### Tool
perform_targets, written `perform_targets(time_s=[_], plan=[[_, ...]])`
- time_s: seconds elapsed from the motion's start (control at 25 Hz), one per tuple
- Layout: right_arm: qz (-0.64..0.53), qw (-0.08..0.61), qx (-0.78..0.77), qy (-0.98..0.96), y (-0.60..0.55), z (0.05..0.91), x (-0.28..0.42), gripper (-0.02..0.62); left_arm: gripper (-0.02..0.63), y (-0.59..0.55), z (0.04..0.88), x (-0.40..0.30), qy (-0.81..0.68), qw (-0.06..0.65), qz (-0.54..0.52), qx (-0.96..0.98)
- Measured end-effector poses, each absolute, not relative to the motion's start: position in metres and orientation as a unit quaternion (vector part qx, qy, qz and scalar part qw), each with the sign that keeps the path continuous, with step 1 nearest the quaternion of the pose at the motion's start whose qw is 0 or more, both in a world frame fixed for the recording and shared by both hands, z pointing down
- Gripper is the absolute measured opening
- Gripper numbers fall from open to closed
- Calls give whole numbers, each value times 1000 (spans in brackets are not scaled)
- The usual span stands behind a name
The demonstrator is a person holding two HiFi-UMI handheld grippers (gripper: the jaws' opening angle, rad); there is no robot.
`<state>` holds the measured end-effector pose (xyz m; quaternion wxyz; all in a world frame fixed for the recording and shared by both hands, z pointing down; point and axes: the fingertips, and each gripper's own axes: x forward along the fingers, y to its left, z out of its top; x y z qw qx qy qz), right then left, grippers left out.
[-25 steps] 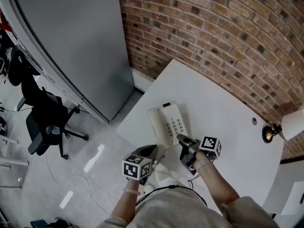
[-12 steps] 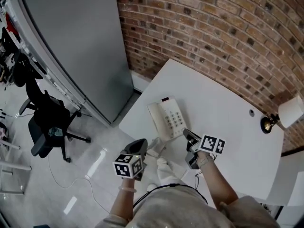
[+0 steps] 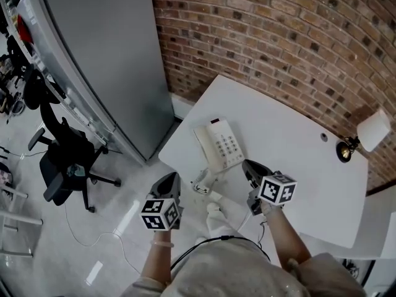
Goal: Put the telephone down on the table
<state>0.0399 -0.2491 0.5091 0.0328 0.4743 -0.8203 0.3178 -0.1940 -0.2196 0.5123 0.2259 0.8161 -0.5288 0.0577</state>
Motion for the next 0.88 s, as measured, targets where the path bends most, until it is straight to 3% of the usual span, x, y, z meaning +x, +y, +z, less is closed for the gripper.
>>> perform_targets(time_s=[0.28, 0.88], plan=[[223, 38, 475, -850, -220, 474, 30, 5, 6, -196, 481, -216, -554, 175, 32, 813], [134, 19, 484, -864, -164, 441, 17, 4, 6, -145, 449, -242, -582, 123, -3, 804]])
